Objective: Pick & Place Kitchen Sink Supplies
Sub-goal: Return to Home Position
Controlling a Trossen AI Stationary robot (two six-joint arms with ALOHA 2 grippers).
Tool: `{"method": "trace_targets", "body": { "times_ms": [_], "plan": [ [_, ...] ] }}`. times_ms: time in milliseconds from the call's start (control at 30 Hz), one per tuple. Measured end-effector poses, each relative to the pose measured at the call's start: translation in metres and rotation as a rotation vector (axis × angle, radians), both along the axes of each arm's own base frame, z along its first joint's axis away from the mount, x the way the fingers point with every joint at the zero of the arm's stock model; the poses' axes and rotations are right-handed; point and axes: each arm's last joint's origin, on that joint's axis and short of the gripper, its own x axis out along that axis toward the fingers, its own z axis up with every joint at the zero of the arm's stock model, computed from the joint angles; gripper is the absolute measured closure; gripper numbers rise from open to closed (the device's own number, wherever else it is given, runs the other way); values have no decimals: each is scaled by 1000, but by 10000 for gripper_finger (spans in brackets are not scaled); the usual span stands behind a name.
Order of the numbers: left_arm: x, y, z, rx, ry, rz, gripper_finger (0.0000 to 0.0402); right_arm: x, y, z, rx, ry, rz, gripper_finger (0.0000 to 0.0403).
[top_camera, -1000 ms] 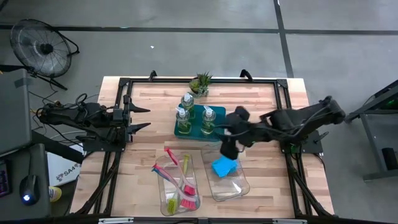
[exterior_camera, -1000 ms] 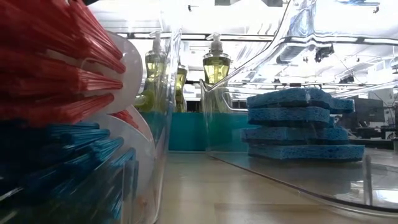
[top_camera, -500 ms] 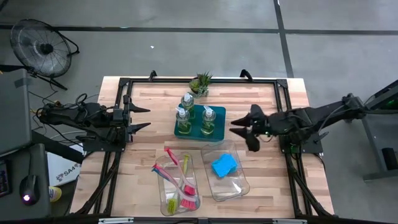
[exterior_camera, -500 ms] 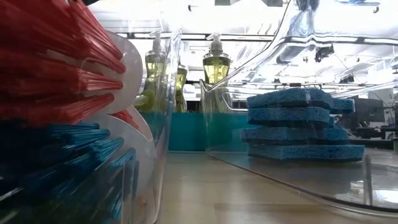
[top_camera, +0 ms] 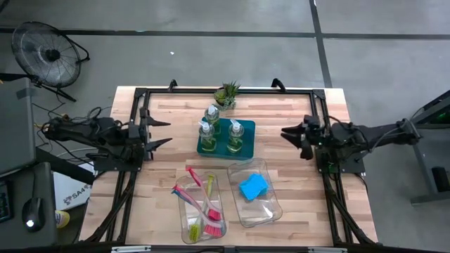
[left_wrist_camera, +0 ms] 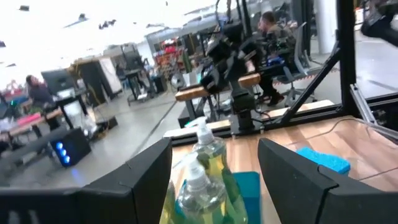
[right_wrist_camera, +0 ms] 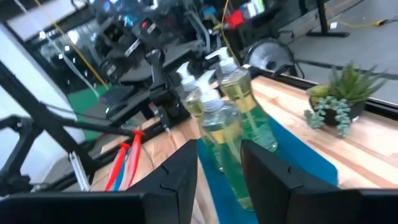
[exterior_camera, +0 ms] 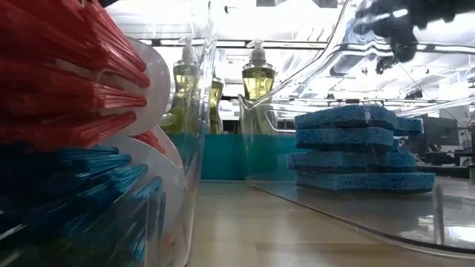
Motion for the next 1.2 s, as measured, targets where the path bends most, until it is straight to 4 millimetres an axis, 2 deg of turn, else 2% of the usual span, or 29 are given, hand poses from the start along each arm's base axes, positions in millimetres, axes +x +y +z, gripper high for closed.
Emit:
{"method": "trace_targets", "body": {
  "times_ms": [200,333,467,667,800,1033,1200],
  "plan": [
    [7,-2,-25,-11,-85,-23,168,-20,-8,-23,-6,-72,-16,313],
    [9,-3,-49,-20,-167,-23,168,-26,-12,-31,-26,-92,-8,354],
    [7,-2,-63,9,-268,-9,168,-30,-14,-38,-27,-107,13,397],
    [7,-2,-82,0,-270,-11,168,-29,-18,-56,-1,-118,19,401],
    [7,-2,-89,-22,-287,-14,168,-30,-20,-60,1,-148,20,401],
    [6,-2,-90,-20,-319,-20,168,-38,-22,-62,-8,-166,40,402],
    [6,-5,-89,-11,-336,-99,168,-44,-23,-67,-1,-135,41,402]
  ]
}}
